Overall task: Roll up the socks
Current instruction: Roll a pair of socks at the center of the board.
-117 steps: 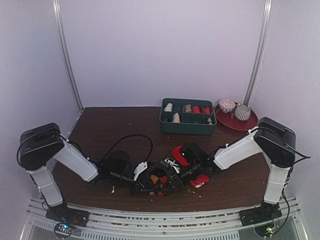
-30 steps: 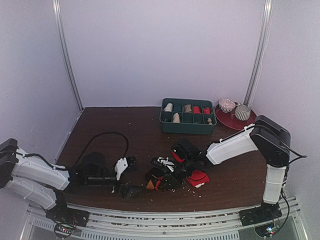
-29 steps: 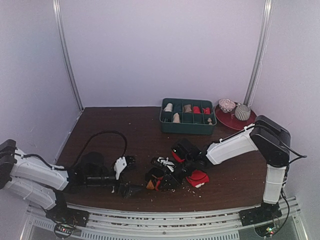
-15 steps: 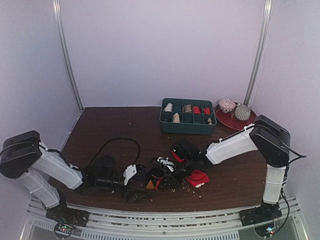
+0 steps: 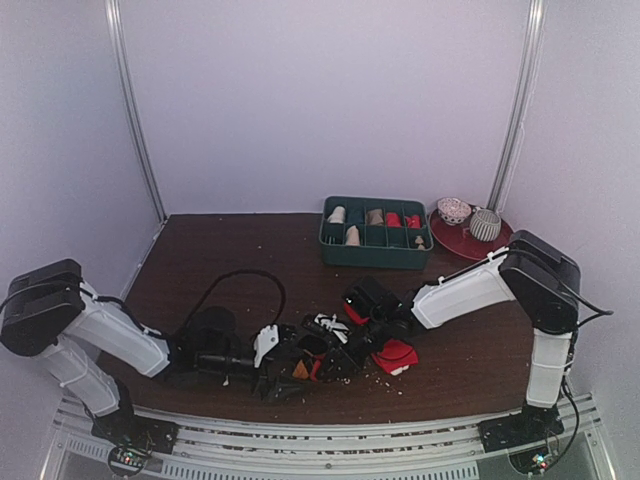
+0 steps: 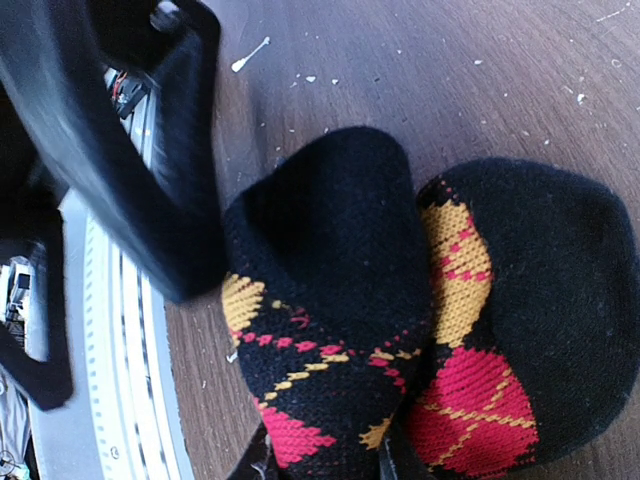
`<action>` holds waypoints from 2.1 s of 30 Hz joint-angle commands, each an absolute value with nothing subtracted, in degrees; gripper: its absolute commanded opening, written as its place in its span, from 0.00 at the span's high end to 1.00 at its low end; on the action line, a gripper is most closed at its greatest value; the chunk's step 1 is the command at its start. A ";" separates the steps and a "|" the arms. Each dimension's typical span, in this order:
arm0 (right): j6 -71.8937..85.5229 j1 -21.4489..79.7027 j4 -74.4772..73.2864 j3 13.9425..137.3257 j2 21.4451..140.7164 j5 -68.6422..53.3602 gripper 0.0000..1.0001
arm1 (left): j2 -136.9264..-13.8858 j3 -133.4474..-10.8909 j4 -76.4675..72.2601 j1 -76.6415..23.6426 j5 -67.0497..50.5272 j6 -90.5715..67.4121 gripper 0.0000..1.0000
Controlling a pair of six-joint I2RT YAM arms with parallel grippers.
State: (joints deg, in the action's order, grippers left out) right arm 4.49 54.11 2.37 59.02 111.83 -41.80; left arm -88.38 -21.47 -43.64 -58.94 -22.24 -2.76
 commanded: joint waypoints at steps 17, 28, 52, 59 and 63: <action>5.72 54.53 -11.80 56.21 116.37 -40.59 0.78 | -104.81 -26.49 -40.61 -59.33 -20.29 -5.40 0.63; 3.82 53.27 -11.03 56.59 114.04 -39.96 0.68 | -109.96 -29.33 -29.43 -59.41 -15.90 -11.41 1.00; -23.19 68.59 24.81 37.22 90.43 4.71 0.45 | -113.29 -33.62 -9.50 -51.42 -28.83 -22.15 1.00; -23.81 68.56 25.20 40.80 97.38 4.62 0.48 | -113.24 -33.31 -9.93 -51.42 -29.87 -21.89 1.00; -23.18 68.57 25.13 41.61 100.55 5.72 0.53 | -113.28 -33.23 -10.33 -51.46 -30.88 -21.58 1.00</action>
State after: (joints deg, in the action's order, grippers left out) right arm -22.98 68.29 24.69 40.58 97.73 3.46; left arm -107.63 -38.02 -34.20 -51.46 -33.41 -21.15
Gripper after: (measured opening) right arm 0.497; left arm 0.046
